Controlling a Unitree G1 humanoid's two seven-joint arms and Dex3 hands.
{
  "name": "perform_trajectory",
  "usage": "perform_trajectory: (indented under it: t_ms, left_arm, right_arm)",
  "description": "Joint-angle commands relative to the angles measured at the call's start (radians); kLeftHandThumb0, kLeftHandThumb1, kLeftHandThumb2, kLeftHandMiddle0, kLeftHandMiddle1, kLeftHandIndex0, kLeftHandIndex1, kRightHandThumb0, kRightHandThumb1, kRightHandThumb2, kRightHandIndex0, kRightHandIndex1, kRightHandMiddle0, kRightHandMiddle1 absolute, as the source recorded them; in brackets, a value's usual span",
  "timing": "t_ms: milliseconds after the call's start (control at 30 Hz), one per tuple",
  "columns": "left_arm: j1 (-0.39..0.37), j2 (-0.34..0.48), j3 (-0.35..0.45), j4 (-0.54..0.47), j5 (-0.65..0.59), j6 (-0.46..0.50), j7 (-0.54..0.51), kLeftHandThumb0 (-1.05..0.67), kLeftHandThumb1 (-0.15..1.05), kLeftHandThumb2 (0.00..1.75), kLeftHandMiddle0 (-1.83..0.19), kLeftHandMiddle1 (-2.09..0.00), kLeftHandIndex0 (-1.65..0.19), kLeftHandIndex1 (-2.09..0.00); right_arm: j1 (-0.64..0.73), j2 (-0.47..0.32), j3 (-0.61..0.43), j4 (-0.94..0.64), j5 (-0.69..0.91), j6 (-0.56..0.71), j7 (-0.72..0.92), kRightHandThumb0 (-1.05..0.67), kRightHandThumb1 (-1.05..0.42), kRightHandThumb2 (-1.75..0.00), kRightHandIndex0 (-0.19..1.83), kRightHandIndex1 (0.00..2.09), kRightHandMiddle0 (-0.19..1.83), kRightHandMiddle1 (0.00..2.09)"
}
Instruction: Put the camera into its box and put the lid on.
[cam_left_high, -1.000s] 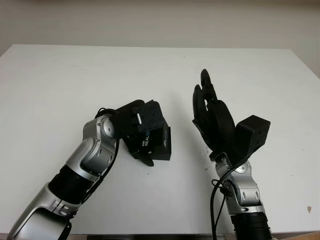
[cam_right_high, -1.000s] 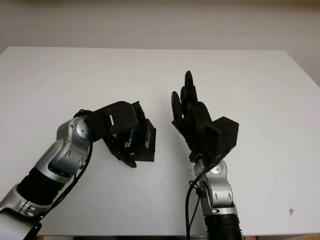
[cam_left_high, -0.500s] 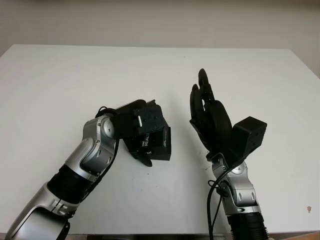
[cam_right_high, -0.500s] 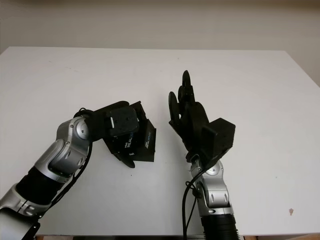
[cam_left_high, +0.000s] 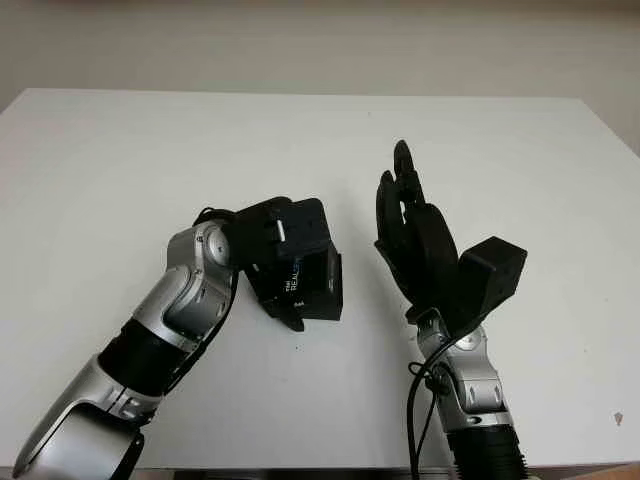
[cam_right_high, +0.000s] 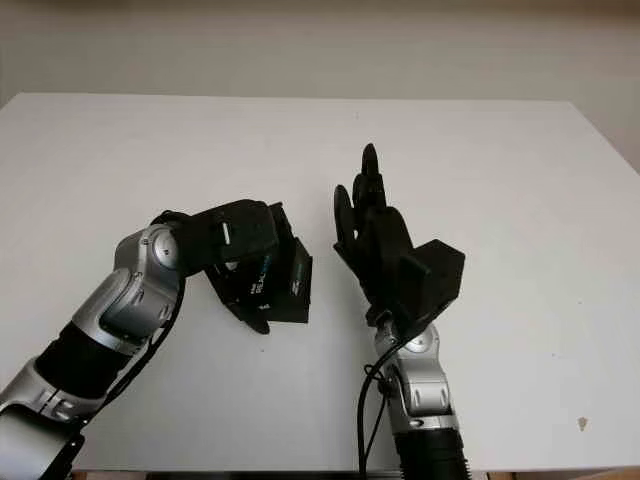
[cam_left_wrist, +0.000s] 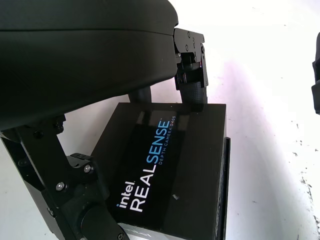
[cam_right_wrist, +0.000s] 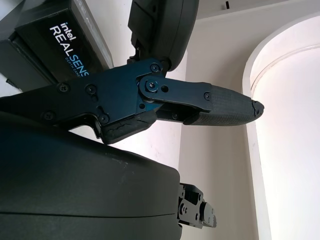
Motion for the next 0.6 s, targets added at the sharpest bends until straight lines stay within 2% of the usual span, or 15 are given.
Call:
perform_trajectory:
  t_ms: [0,67,167,267,433,533,567]
  left_arm:
    - [-0.030,-0.012,-0.005,0.007,-0.010,0.001,-0.011,-0.20,1.05,0.36,-0.13,-1.67,-0.20,-1.75]
    - [-0.036,-0.013,-0.006,0.014,-0.013,-0.002,-0.007,-0.20,1.05,0.36,-0.10,-1.73,-0.21,-1.85]
    - [-0.045,-0.020,-0.007,0.026,-0.015,-0.004,0.002,-0.20,1.05,0.35,-0.10,-1.62,-0.24,-1.93]
    - [-0.057,-0.022,-0.013,0.030,-0.011,-0.004,0.005,-0.21,1.05,0.33,-0.13,-1.73,-0.27,-2.00]
    - [-0.074,-0.008,-0.022,0.018,-0.001,0.007,-0.017,-0.22,1.05,0.33,-0.12,-1.72,-0.19,-1.85]
    - [-0.076,-0.004,-0.016,0.013,-0.002,0.011,-0.021,-0.22,1.05,0.34,-0.11,-2.02,-0.20,-1.83]
    - [-0.077,-0.002,-0.016,0.011,0.000,0.011,-0.023,-0.21,1.05,0.34,-0.10,-2.04,-0.20,-1.83]
  right_arm:
    - [-0.009,0.000,-0.004,0.007,0.001,-0.020,0.001,-0.74,-1.05,-0.55,-0.19,0.00,-0.19,0.00]
    - [-0.012,0.002,-0.005,0.014,0.002,-0.024,0.001,-0.74,-1.05,-0.55,-0.19,0.00,-0.19,0.00]
    - [-0.018,0.006,-0.003,0.022,0.000,-0.029,-0.001,-0.74,-1.05,-0.55,-0.19,0.00,-0.19,0.00]
    - [-0.022,0.012,-0.002,0.030,0.004,-0.031,-0.003,-0.75,-1.05,-0.55,-0.19,0.00,-0.19,0.00]
    - [-0.030,0.018,-0.001,0.049,0.006,-0.042,-0.001,-0.75,-1.05,-0.55,-0.19,0.00,-0.19,0.00]
    - [-0.034,0.017,0.000,0.055,0.004,-0.046,-0.001,-0.76,-1.05,-0.55,-0.19,0.00,-0.19,0.00]
    - [-0.035,0.017,0.000,0.057,0.003,-0.047,-0.002,-0.75,-1.05,-0.55,-0.19,0.00,-0.19,0.00]
